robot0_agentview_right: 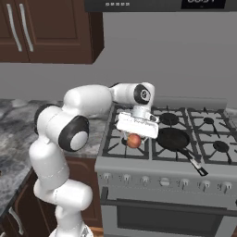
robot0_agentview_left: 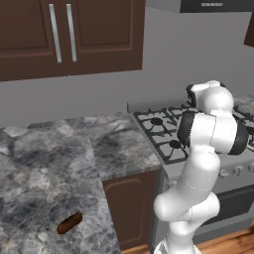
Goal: Put the onion and sweet potato in the pan. Then turn on the front center burner and set the heat to medium.
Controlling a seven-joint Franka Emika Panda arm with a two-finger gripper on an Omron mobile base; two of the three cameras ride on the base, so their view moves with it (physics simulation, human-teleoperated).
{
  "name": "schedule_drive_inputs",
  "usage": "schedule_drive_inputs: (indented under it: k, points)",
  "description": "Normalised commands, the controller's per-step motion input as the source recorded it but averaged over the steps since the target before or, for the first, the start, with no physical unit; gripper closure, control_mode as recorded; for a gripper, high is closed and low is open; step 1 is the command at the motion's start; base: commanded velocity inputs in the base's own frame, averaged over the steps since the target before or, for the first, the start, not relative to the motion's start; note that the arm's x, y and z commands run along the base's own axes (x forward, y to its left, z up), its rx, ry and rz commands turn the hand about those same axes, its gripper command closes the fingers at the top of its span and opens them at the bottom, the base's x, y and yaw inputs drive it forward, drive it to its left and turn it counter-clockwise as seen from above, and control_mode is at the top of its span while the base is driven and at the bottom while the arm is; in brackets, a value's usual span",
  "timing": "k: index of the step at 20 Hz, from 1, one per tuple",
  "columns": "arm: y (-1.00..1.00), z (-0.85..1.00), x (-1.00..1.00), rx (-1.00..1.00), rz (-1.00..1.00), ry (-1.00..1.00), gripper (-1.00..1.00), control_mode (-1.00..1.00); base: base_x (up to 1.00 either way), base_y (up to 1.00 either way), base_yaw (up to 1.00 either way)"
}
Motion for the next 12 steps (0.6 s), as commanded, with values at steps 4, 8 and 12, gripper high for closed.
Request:
schedule_drive_inputs:
  k: [4, 8, 12]
  points:
    - [-0.67, 0.00, 0.12, 0.08, 0.05, -0.14, 1.00, -1.00, 0.00, 0.00, 0.00]
    - [-0.41, 0.00, 0.57, 0.08, 0.18, -0.13, 1.00, -1.00, 0.00, 0.00, 0.00]
    - [-0.34, -0.01, 0.79, 0.06, 0.23, -0.10, 1.00, -1.00, 0.00, 0.00, 0.00]
